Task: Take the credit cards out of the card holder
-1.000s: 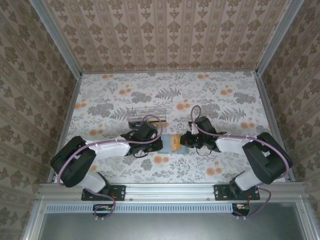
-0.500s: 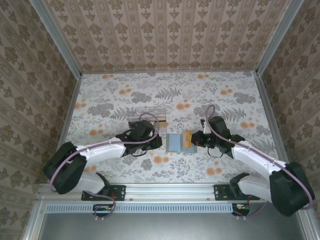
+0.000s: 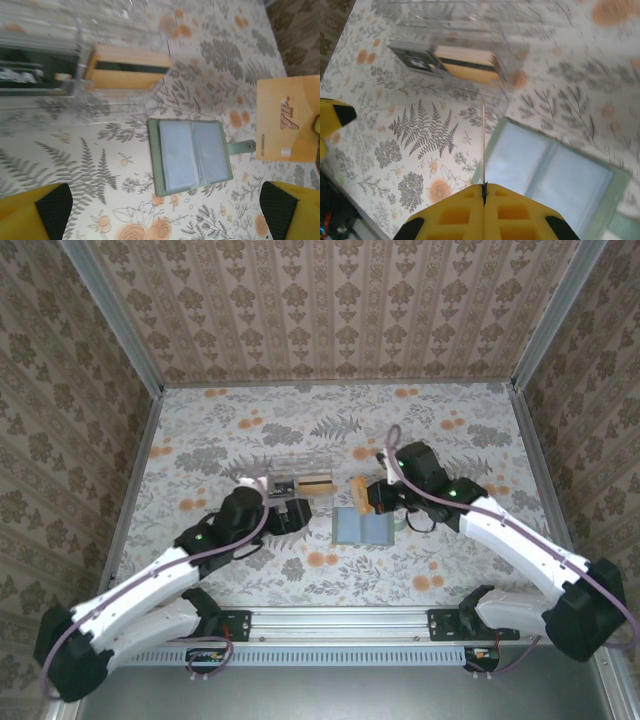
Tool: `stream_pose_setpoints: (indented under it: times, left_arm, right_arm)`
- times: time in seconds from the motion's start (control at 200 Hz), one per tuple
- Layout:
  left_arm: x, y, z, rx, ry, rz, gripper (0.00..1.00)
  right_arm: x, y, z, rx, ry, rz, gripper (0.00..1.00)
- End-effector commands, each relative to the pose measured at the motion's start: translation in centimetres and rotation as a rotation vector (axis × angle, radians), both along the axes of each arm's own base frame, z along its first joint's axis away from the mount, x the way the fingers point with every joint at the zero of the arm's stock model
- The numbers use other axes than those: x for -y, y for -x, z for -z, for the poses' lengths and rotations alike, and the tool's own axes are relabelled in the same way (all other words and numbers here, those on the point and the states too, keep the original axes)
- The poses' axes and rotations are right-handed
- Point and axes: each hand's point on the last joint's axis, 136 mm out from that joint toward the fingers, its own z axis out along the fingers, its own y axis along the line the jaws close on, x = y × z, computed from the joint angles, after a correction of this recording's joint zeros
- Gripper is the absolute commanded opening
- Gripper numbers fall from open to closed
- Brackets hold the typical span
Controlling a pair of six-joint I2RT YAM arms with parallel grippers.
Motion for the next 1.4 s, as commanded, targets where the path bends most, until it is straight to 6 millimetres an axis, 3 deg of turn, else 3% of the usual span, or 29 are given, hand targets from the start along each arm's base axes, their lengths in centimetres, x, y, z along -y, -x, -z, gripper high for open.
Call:
stream_pose_setpoints:
  times: [0.0, 0.085, 0.245, 0.525, 0.715, 0.975, 1.255, 1.395]
  left_arm:
    - [-3.9, 0.9, 1.0, 0.016, -0.073, -0.082, 1.0]
    - [-5.9, 1.5, 0.4, 0.053, -0.045, -0.125, 1.0]
    - [-8.5, 2.7, 0.0, 0.097, -0.006, -0.184, 1.0]
    - [-10.6, 4.2, -0.1, 0.128, -0.005, -0.212, 1.0]
    - [-11.0, 4.9, -0.4, 0.133, 0.003, -0.203, 1.0]
    - [-11.4, 5.3, -0.1, 0.129, 0.013, -0.21, 1.0]
    - [-11.6, 5.4, 0.2, 0.12, 0.006, -0.218, 1.0]
    - [-11.7, 5.4, 0.3, 0.119, -0.001, -0.221, 1.0]
  right_arm:
    - [-0.9, -0.1, 0.1, 0.066, 0.214, -0.129, 0.0]
    - [-2.8, -0.8, -0.2, 0.138, 0.313, -0.234, 0.0]
    - [-5.9, -2.0, 1.1, 0.264, 0.531, -0.448, 0.0]
    - [-10.2, -3.0, 2.2, 0.473, 0.804, -0.772, 0.0]
    - [-10.8, -4.1, 4.1, 0.537, 1.003, -0.926, 0.0]
    - [-12.2, -6.9, 4.4, 0.665, 1.124, -0.971, 0.0]
    - [-12.4, -8.7, 4.9, 0.619, 1.09, -0.953, 0.0]
    - [-12.0, -8.7, 5.6, 0.596, 1.078, -0.954, 0.0]
